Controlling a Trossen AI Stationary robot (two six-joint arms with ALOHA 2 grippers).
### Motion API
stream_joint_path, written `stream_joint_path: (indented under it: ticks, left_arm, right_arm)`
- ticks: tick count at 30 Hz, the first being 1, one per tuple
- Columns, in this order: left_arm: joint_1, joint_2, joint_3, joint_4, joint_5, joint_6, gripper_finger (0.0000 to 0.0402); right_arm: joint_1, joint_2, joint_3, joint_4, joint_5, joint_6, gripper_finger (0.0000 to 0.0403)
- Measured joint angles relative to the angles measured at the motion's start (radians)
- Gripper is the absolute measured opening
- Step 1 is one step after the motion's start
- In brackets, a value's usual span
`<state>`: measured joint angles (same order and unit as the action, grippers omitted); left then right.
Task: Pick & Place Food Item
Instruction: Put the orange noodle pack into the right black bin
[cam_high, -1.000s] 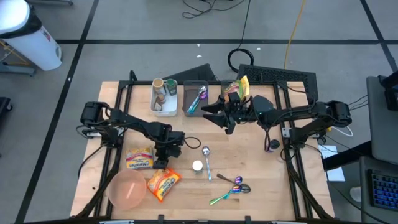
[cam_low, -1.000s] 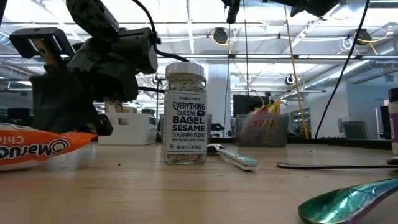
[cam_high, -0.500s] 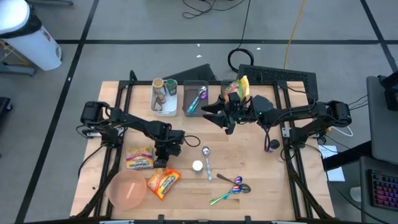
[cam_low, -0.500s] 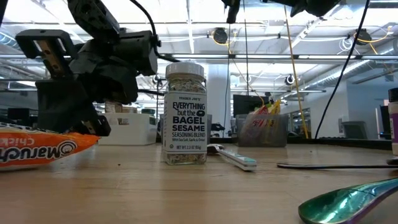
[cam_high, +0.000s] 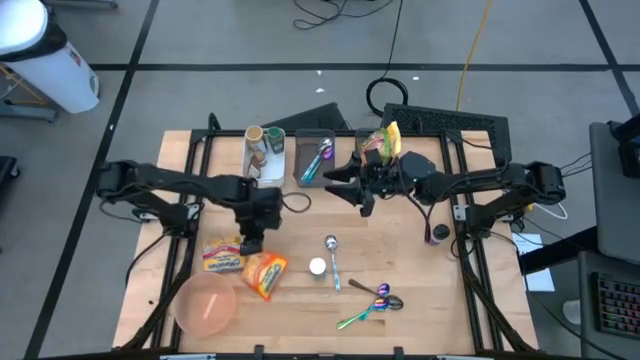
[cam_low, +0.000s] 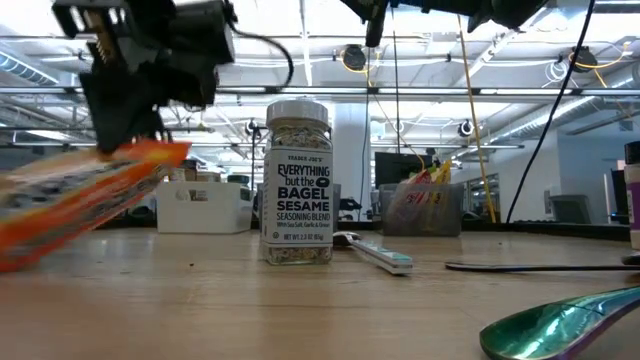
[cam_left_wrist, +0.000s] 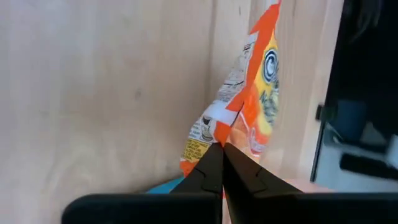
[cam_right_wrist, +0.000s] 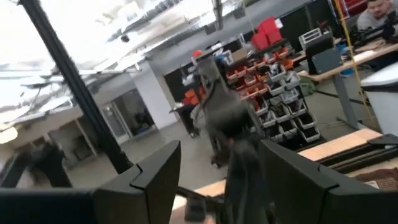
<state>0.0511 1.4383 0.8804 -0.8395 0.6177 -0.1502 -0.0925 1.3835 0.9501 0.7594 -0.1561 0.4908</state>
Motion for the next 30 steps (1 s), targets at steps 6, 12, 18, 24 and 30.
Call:
stream_joint_path:
  ticks: [6,12,18,24,30]
  left_arm:
    - [0.036,-0.086,0.079,-0.071,-0.089,-0.035,0.0001]
    - [0.079,-0.090,0.193,-0.146,-0.168,0.004,0.0001]
    - [0.143,-0.090,0.301,-0.149,-0.202,0.033,0.0000]
    - [0.205,-0.083,0.387,-0.131,-0.202,0.045,0.0000]
    - [0.263,-0.082,0.406,-0.078,-0.202,0.024,0.0000]
  right_arm:
    - [-0.002,-0.003,0.098,-0.260,-0.005,-0.087,0.0210]
    - [-0.006,-0.003,0.295,-0.648,-0.004,-0.257,0.0210]
    - [-0.026,-0.004,0.373,-0.834,-0.005,-0.276,0.0210]
    - [-0.032,0.007,0.373,-0.839,-0.004,-0.271,0.0210]
    - [-0.026,0.053,0.373,-0.842,-0.005,-0.264,0.0210]
